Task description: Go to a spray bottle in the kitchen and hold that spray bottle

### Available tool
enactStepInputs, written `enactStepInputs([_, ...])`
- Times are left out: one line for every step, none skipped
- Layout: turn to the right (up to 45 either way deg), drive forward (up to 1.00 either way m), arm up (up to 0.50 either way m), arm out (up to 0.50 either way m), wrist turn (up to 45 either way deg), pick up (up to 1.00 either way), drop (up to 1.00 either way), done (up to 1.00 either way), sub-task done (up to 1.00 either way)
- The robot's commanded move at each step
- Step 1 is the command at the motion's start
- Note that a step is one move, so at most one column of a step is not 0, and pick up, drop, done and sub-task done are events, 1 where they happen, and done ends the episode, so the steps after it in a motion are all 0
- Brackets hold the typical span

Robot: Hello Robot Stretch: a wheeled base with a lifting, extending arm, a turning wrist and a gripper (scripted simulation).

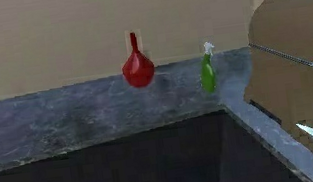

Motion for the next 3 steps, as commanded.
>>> enactStepInputs([0.0, 0.40, 0.00, 0.00, 0.0, 0.00, 0.00, 0.00, 0.00])
enactStepInputs([-45.0, 0.00, 0.00, 0.00, 0.0, 0.00, 0.00, 0.00, 0.00])
enactStepInputs([-18.0, 0.00, 0.00, 0.00, 0.0, 0.00, 0.00, 0.00, 0.00])
